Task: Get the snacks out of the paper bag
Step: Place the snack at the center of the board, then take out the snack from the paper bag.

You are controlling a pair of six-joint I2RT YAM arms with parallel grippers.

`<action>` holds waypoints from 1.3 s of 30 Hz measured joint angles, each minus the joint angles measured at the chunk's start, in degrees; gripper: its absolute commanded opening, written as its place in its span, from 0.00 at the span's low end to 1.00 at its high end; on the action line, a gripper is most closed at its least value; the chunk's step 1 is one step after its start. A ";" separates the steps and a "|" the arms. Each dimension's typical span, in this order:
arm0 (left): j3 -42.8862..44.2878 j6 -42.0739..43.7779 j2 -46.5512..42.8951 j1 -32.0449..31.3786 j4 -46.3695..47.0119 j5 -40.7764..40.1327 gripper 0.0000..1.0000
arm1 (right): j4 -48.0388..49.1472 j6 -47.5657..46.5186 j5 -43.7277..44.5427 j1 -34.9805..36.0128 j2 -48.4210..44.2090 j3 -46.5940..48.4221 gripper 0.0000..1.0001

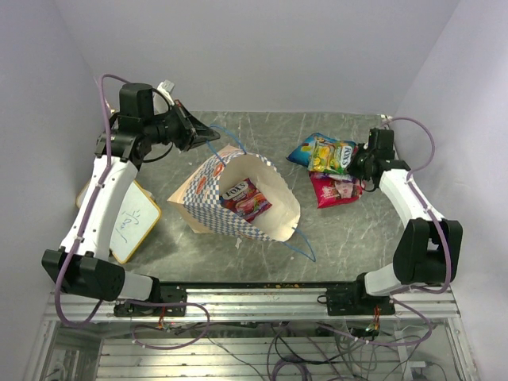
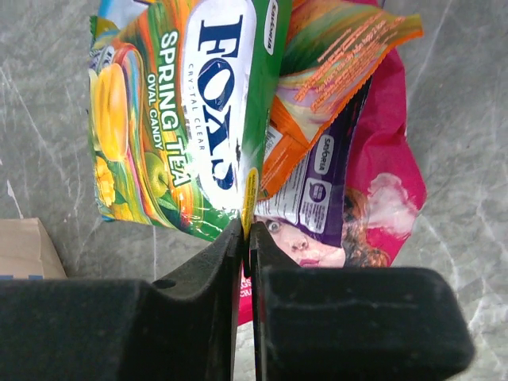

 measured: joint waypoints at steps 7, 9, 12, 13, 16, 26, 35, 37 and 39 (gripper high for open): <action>-2.38 -0.35 -1.92 0.00 1.09 0.98 0.07 | -2.67 -2.34 0.00 -0.31 0.61 2.49 0.33; -5.07 -0.90 -3.78 0.00 1.92 1.46 0.07 | -3.41 -3.19 -0.50 -0.39 0.17 2.49 0.39; -7.10 -1.77 -5.29 0.00 2.10 1.88 0.07 | -4.76 -4.35 -1.49 -0.46 -1.01 2.80 0.46; -7.39 -1.97 -5.60 0.00 2.27 1.97 0.07 | -5.27 -4.74 -1.99 -0.46 -1.38 3.19 0.48; -7.56 -2.16 -6.23 0.00 2.29 1.97 0.07 | -5.97 -5.60 -4.09 -0.48 -2.27 4.63 0.53; -14.71 -5.20 -13.29 -0.33 4.37 1.92 0.07 | -5.79 -5.11 -14.69 1.36 -10.60 2.97 0.61; -17.46 -6.23 -17.38 -0.50 4.63 1.81 0.07 | -6.56 0.11 -16.22 20.46 -17.11 -1.01 0.60; -18.64 -6.25 -18.08 -0.50 4.83 1.88 0.07 | -6.71 1.70 -15.45 23.56 -20.28 -1.92 0.60; -19.17 -6.23 -18.18 -0.50 4.85 1.95 0.07 | -6.05 3.67 -14.34 26.82 -24.20 -3.72 0.59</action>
